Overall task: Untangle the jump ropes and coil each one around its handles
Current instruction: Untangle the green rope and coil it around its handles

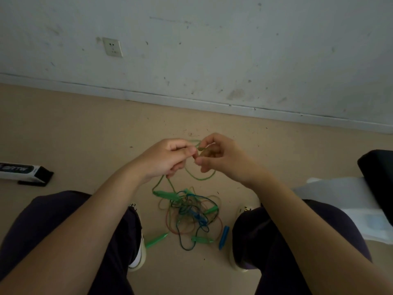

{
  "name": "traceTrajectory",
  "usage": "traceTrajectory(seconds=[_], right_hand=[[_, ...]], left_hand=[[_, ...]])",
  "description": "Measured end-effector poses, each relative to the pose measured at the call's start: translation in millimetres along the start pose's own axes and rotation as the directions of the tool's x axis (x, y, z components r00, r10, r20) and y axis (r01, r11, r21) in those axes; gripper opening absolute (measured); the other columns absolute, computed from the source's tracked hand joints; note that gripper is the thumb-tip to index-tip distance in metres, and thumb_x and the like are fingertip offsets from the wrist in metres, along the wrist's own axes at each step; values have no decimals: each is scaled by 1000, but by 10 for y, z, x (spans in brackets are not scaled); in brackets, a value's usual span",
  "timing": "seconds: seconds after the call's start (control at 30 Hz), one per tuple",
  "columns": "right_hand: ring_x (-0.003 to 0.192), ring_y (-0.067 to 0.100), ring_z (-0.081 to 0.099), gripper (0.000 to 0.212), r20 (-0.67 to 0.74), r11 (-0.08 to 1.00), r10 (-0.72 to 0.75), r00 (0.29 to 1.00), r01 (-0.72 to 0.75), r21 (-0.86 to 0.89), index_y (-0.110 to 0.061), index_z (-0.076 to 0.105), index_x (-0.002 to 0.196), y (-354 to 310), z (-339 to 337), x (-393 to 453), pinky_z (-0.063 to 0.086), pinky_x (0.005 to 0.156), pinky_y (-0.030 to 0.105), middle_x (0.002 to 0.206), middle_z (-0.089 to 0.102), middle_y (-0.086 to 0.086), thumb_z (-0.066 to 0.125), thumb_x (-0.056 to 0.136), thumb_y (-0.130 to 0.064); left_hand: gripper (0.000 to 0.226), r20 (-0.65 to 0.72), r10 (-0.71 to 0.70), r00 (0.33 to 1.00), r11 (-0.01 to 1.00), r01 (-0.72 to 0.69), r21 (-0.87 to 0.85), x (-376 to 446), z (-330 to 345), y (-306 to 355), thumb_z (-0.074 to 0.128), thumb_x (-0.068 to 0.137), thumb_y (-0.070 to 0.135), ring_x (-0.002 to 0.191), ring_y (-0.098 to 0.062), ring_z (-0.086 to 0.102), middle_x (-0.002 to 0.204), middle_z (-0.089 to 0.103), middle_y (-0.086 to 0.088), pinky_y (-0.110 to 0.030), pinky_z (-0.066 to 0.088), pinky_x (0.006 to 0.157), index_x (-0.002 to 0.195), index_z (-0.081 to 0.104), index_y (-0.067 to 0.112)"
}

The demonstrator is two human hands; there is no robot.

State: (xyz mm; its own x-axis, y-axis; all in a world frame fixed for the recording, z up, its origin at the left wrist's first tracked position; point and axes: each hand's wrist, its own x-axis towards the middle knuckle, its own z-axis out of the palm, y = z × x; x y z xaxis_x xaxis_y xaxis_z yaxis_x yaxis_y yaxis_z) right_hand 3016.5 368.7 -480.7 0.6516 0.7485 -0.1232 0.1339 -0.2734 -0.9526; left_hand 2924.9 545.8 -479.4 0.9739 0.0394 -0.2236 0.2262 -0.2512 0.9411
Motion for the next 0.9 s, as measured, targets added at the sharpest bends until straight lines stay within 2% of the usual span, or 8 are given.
traceTrajectory(seconds=[0.07,0.17,0.33,0.47,0.53,0.63,0.73,0.9], right_hand=[[57,18,51,23,-29,997,-16,999,13,-73,-11,60,96,-8,41,12,44,58,35,64,58,0,78,82,-14],[46,10,33,13,-101,988,-50,994,35,-148,-11,68,88,-57,-46,25,28,47,26,49,42,-9,76,84,-20],[52,12,41,9,-359,987,-98,928,44,-155,-21,67,82,-82,-250,10,38,55,28,51,45,-12,68,91,-23],[64,15,61,5,-242,995,-47,969,25,-92,-14,62,89,-47,-261,7,52,68,32,71,62,0,64,93,-15],[64,18,63,9,-136,1000,-11,991,9,-17,-8,60,96,-53,-169,-1,55,66,31,73,65,5,66,91,-12],[59,14,58,22,-46,996,16,999,-20,-87,-11,61,100,-42,-4,-9,49,58,28,69,64,2,75,85,-19],[53,10,43,22,-60,984,-5,998,-6,-177,-14,63,93,-47,32,4,36,50,24,60,54,-1,79,81,-23],[42,4,31,15,-200,977,-60,978,16,-214,-15,66,83,-105,-171,6,27,45,20,48,40,-10,79,81,-23]], left_hand=[[23,-10,-13,1000,1000,13,-27,23,8,-1,52,103,26,40,-6,28,48,38,8,-17,27,41,95,68,12],[20,-31,0,1000,1000,1,25,15,-86,3,59,98,28,47,-8,40,54,51,7,-18,35,47,95,72,12],[21,-95,31,995,995,-21,102,-17,-234,-17,61,96,29,54,-10,53,57,57,4,-24,46,67,89,76,15],[28,-147,1,989,992,18,129,-3,-201,-50,57,99,33,45,-14,48,46,52,5,-28,50,69,83,70,15],[28,-94,-17,995,996,24,84,2,-106,-48,56,100,35,40,-12,37,49,44,0,-28,52,58,87,70,14],[23,-55,-13,998,998,16,54,21,36,-45,58,99,32,42,-10,33,58,43,-6,-23,33,44,91,72,15],[19,-37,-6,999,1000,6,9,19,44,-25,60,98,27,43,-10,38,52,46,4,-24,36,47,88,71,16],[23,-54,-19,998,995,24,92,7,-168,-16,60,97,27,56,-13,59,58,62,0,-31,51,71,87,74,12]])
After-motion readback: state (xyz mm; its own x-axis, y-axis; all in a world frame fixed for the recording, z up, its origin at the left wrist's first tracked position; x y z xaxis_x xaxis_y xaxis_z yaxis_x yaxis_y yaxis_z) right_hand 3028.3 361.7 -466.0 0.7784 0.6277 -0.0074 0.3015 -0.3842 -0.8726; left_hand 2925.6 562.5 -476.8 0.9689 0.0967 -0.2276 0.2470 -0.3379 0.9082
